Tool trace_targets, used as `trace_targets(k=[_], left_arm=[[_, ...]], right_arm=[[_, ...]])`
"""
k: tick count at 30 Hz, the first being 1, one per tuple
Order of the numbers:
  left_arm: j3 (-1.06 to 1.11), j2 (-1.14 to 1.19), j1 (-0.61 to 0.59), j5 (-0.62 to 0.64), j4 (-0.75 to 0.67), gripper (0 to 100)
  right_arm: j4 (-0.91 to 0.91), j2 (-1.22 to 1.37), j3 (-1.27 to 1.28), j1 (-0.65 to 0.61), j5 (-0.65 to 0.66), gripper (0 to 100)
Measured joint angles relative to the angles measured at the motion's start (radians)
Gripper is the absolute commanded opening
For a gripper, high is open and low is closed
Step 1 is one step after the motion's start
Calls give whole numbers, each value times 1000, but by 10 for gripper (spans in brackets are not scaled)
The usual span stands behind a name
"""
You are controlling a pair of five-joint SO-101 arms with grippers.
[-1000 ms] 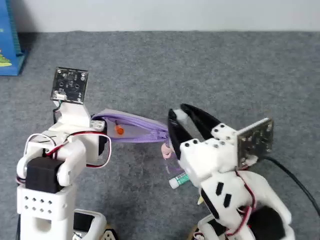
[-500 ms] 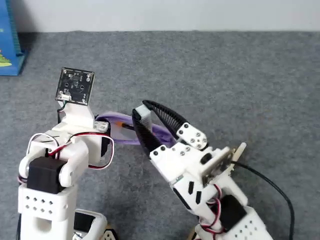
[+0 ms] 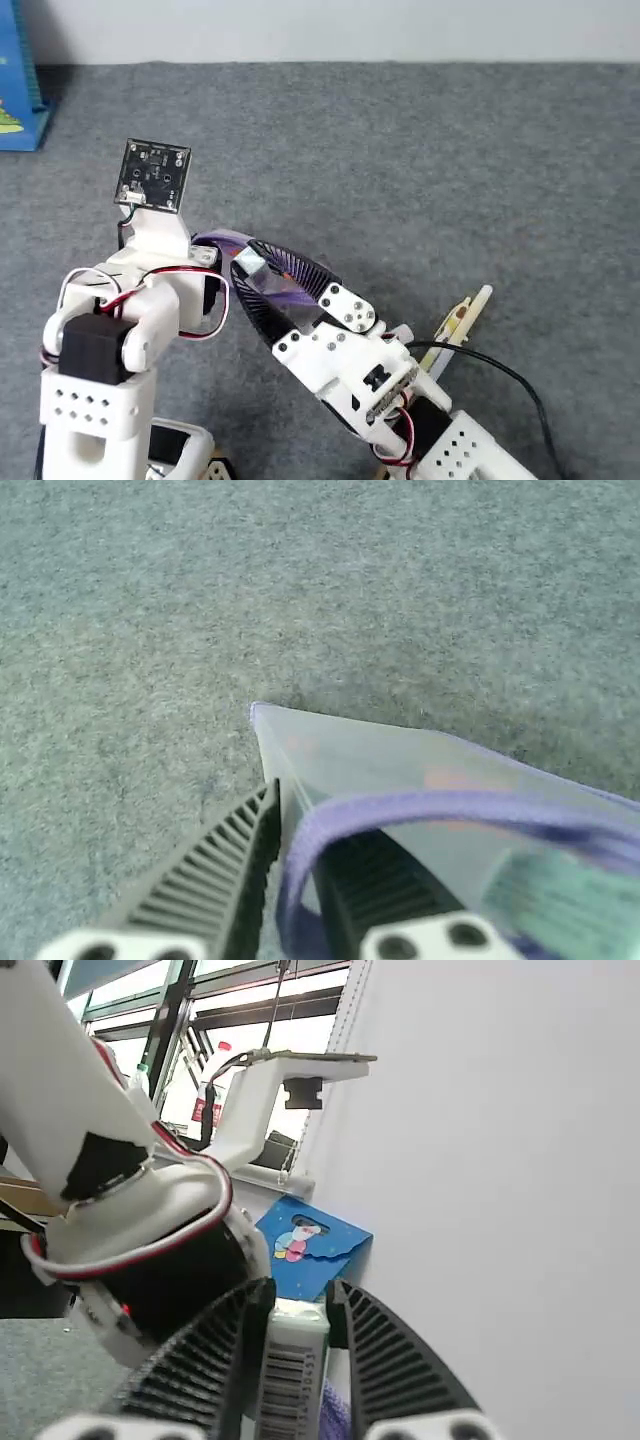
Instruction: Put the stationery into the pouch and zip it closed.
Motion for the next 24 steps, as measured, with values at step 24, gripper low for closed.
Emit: trace_targets(k=[24], left_arm=[[14, 2, -2, 0, -3, 12]], right_arm=[[692, -2, -364, 311, -413, 140]])
